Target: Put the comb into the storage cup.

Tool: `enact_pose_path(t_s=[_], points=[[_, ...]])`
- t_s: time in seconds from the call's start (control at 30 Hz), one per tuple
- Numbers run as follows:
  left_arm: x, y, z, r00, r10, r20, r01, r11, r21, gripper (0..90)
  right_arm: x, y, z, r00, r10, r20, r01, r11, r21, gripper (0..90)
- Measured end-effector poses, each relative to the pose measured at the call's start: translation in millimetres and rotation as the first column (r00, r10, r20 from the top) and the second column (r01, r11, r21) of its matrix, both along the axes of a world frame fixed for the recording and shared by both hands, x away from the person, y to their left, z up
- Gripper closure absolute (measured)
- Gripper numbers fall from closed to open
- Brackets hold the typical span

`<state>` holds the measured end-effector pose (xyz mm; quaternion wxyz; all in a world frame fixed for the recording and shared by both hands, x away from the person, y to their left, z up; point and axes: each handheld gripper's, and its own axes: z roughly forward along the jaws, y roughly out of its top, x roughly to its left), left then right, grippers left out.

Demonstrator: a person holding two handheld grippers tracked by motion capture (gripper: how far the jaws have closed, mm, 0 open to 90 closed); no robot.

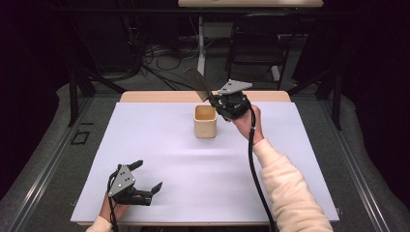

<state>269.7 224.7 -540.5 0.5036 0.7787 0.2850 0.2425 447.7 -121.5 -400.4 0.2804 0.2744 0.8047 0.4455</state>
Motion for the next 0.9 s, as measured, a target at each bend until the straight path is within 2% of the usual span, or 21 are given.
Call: enact_pose_path(t_s=[0.47, 0.9], points=[[0.2, 0.0, -0.2, 1.0000, -0.004, -0.002, 0.004, 1.0000, 0.000, 0.4, 3.4, 3.8, 0.0, 0.9997, 0.002, 0.022, -0.002, 1.000, 0.005, 72.1], [0.1, -0.2, -0.2, 1.0000, -0.002, -0.003, 0.002, 1.0000, -0.002, 0.4, 6.4, 8.2, -0.6, 0.9988, 0.007, 0.049, -0.008, 0.999, 0.032, 72.1]])
